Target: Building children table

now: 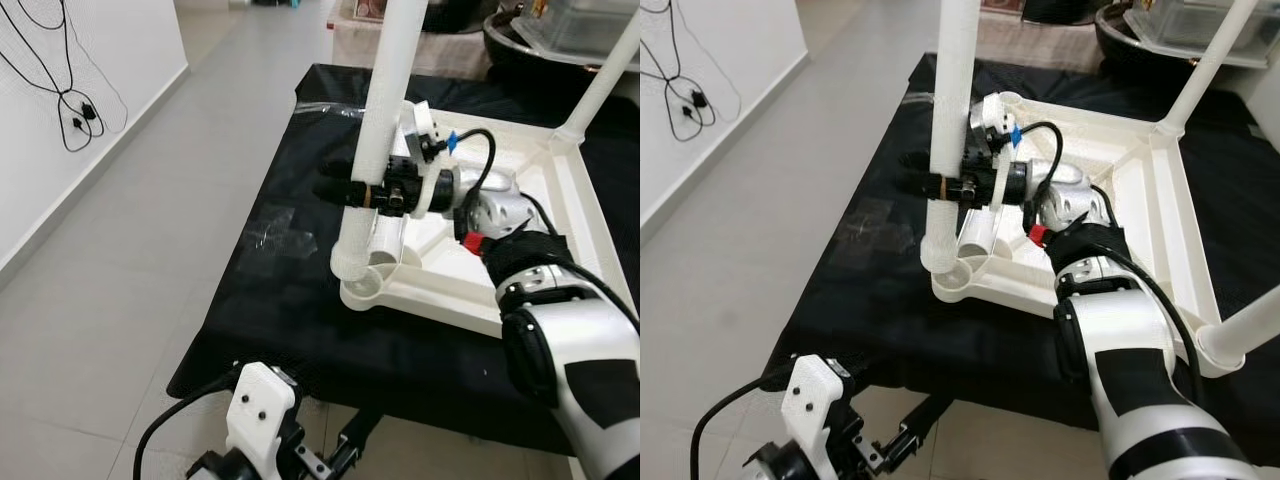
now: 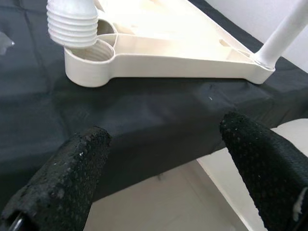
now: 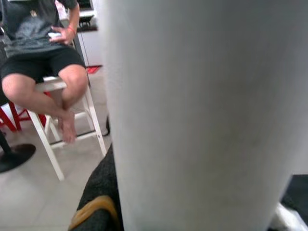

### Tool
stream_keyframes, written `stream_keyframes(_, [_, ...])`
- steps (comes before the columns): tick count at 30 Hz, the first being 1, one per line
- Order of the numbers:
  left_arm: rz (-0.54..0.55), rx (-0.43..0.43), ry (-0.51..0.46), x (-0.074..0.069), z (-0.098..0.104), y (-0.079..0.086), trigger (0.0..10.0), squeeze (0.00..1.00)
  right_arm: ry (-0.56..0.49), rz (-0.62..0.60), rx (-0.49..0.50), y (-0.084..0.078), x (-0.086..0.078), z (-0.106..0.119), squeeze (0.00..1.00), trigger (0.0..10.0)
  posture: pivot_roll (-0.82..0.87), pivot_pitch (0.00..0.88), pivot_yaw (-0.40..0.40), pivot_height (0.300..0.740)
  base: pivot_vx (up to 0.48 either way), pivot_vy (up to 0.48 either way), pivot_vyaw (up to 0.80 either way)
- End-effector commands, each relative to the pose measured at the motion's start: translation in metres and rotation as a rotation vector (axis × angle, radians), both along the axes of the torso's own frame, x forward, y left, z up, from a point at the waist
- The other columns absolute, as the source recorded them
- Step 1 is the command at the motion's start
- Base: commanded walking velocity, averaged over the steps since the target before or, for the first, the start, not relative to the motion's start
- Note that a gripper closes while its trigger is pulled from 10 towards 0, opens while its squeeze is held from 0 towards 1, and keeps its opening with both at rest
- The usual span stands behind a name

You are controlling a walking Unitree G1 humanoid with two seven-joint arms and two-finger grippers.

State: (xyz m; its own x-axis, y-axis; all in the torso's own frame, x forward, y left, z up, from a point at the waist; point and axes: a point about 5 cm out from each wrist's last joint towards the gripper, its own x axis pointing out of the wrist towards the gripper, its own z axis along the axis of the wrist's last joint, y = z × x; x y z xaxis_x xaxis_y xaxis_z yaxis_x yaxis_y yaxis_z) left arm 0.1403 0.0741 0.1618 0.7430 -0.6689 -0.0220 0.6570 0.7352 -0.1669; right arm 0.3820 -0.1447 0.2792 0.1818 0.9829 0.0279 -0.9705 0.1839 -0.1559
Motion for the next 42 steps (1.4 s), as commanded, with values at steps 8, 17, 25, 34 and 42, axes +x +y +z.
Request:
stream_keyframes(8, [0.005,0.022,0.013,-0.003,0.0,0.002,10.0,0.0,-0.01,0.076,-0.018,-0.009,-0.005,0.001,0.0,10.0,0.18,0.245,-0.044,0.74,0.0,0.0,0.0])
stream_keyframes(17, [0.01,0.035,0.019,-0.001,0.0,0.005,10.0,0.0,-0.042,0.129,-0.058,-0.008,-0.008,0.001,0.0,10.0,0.18,0.24,-0.031,0.74,0.0,0.0,0.0])
stream_keyframes(25, [0.016,0.044,0.018,0.001,-0.001,0.007,10.0,0.0,-0.073,0.138,-0.039,-0.009,-0.01,0.009,0.0,10.0,0.18,0.235,-0.027,0.74,0.0,0.0,0.0])
stream_keyframes(34, [0.013,0.053,0.021,0.004,-0.004,0.008,10.0,0.0,-0.077,0.212,0.082,-0.006,-0.019,0.022,0.0,10.0,0.18,0.226,-0.019,0.74,0.0,0.0,0.0])
stream_keyframes(42, [0.01,0.056,0.021,0.007,-0.006,0.007,10.0,0.0,-0.055,0.24,0.097,-0.005,-0.022,0.021,0.0,10.0,0.17,0.214,-0.02,0.74,0.0,0.0,0.0])
